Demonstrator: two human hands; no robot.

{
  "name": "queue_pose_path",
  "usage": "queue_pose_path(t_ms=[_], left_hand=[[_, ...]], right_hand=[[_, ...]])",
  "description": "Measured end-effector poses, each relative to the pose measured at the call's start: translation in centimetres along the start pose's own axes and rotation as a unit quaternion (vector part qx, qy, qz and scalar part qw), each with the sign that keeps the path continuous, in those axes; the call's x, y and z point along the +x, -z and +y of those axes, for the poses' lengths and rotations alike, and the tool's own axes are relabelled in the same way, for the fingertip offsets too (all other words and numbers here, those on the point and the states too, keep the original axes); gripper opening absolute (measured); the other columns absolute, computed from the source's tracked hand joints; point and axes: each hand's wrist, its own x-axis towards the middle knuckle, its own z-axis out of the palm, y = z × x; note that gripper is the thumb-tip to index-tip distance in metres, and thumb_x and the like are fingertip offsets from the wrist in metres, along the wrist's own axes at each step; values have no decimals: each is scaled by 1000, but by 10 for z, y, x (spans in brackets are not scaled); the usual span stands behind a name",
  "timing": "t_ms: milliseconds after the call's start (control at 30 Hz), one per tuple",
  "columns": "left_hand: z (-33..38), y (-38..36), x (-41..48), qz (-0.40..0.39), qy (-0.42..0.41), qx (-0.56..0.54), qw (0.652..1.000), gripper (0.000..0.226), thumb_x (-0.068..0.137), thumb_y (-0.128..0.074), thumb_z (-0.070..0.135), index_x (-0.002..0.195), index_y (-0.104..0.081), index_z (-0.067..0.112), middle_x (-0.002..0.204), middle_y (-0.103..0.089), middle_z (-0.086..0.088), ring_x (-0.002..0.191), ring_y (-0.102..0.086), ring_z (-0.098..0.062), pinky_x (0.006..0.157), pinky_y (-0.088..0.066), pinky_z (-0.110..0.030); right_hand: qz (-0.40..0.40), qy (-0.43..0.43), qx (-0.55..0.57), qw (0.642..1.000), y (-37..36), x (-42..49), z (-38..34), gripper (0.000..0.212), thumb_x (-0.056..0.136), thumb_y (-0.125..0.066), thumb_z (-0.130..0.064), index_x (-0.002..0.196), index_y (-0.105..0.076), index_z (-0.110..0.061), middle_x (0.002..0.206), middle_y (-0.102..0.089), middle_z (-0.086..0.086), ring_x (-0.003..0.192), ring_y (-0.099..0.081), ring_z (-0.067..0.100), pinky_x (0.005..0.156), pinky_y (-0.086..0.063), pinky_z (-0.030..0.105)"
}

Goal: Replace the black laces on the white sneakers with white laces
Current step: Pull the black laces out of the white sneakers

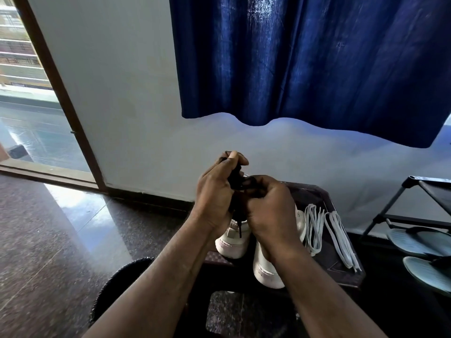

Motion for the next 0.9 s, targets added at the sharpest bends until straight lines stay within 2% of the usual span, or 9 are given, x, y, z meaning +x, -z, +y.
queue_pose_path(t_ms=[100,200,333,467,567,633,733,800,900], left_hand=[[2,1,-5,-9,4,28,1000,24,105,-56,28,87,-68,18,82,-56,-8,75,-58,-23,71,-49,-34],[-6,6,-6,-2,-16,70,997,28,107,-54,36,89,-66,18,83,-61,-7,83,-60,-24,77,-51,-37],[-20,25,-5,8,-108,322,941,48,92,-45,72,96,-65,28,106,-61,-1,112,-57,-24,103,-47,-50],[-13,47,-16,8,-120,342,932,44,92,-42,66,108,-71,38,116,-52,10,124,-50,-10,111,-43,-40],[-5,69,-18,51,-138,328,933,24,93,-60,42,110,-76,47,108,-57,16,107,-64,-5,101,-54,-40],[2,88,-24,85,-165,362,914,26,94,-72,27,106,-75,50,97,-60,15,93,-68,-7,89,-58,-38],[19,122,-36,134,-182,401,888,27,87,-81,13,103,-83,35,88,-69,16,82,-70,-5,82,-58,-31],[30,144,-43,159,-158,377,899,19,82,-85,11,93,-84,26,83,-76,11,77,-73,-8,79,-59,-33],[42,170,-53,164,-117,351,914,14,78,-90,13,80,-79,21,75,-77,-2,72,-76,-23,76,-63,-39]], right_hand=[[31,43,-18,998,-4,-3,-1,18,80,-74,-13,90,-76,-27,81,-76,-16,77,-73,6,77,-61,37],[64,67,-24,995,-5,-2,-1,16,83,-72,-11,86,-74,-26,77,-75,-15,73,-70,2,72,-58,29],[98,75,-24,992,-18,-2,4,11,85,-72,-10,83,-72,-21,72,-72,-12,70,-65,-1,64,-46,14],[83,58,-12,995,-35,-1,7,11,83,-73,-12,85,-72,-23,75,-73,-14,71,-66,0,68,-51,23],[50,29,5,998,-52,-2,8,16,79,-75,-11,81,-73,-26,78,-74,-16,76,-68,-3,75,-55,24],[4,6,41,999,-68,-7,7,14,73,-74,-13,80,-75,-24,77,-76,-11,79,-73,11,82,-61,39],[-84,-51,145,985,-92,-18,6,22,67,-66,-16,85,-78,-15,82,-78,5,84,-73,32,89,-60,53],[-131,-83,203,967,-108,-27,5,16,76,-67,-17,83,-79,-9,85,-76,10,83,-69,26,86,-55,49],[-145,-78,188,968,-131,-39,6,17,87,-70,-30,87,-83,-19,89,-79,7,91,-74,29,93,-57,54]])
